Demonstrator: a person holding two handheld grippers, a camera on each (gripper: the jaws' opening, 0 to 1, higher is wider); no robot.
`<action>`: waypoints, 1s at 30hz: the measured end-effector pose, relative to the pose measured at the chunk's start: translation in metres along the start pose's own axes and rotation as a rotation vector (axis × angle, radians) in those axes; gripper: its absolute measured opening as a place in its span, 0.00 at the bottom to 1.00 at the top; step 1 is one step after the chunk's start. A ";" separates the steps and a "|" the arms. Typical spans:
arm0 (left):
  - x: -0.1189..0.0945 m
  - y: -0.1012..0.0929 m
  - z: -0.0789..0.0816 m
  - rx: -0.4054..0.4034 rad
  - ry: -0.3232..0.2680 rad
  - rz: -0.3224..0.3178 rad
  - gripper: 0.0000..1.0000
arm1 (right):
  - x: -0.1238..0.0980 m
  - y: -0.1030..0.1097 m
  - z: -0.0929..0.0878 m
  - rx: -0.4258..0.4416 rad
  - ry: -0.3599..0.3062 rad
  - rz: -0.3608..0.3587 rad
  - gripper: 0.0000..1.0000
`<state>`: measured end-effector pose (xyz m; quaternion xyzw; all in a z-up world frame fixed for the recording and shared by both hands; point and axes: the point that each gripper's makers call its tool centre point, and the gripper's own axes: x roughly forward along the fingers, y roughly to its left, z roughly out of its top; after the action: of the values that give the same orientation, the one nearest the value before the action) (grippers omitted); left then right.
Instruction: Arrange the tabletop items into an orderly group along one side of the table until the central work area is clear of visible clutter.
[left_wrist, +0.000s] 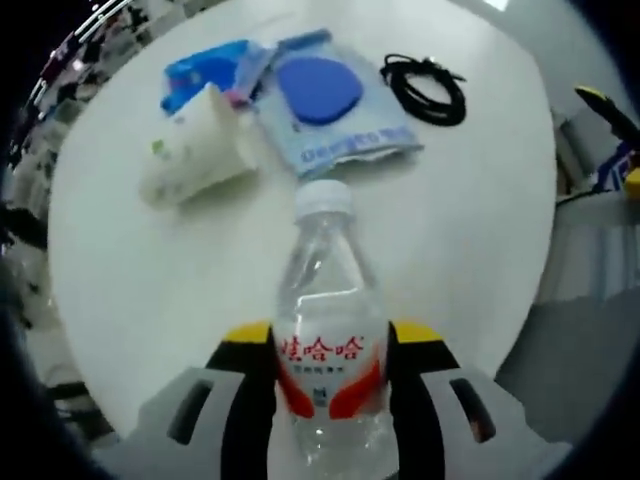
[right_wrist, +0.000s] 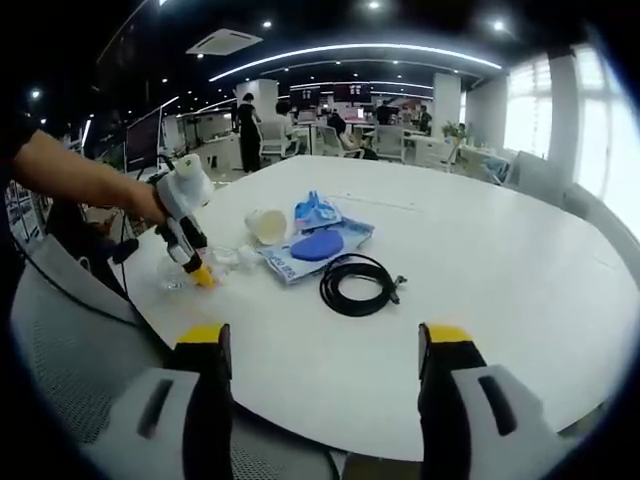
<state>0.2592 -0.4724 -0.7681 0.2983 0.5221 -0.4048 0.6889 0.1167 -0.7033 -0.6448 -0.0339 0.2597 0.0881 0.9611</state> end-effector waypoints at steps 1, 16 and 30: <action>-0.001 0.002 0.001 0.015 -0.005 0.006 0.41 | 0.000 0.000 0.000 0.000 0.001 0.001 0.76; 0.002 0.001 -0.001 -0.015 0.040 -0.030 0.41 | 0.000 0.000 -0.001 0.002 0.003 0.003 0.74; 0.002 0.000 -0.001 -0.041 0.042 -0.020 0.37 | 0.000 0.000 -0.003 0.007 0.006 0.004 0.73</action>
<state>0.2591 -0.4724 -0.7705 0.2873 0.5474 -0.3945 0.6798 0.1152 -0.7041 -0.6467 -0.0304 0.2632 0.0891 0.9601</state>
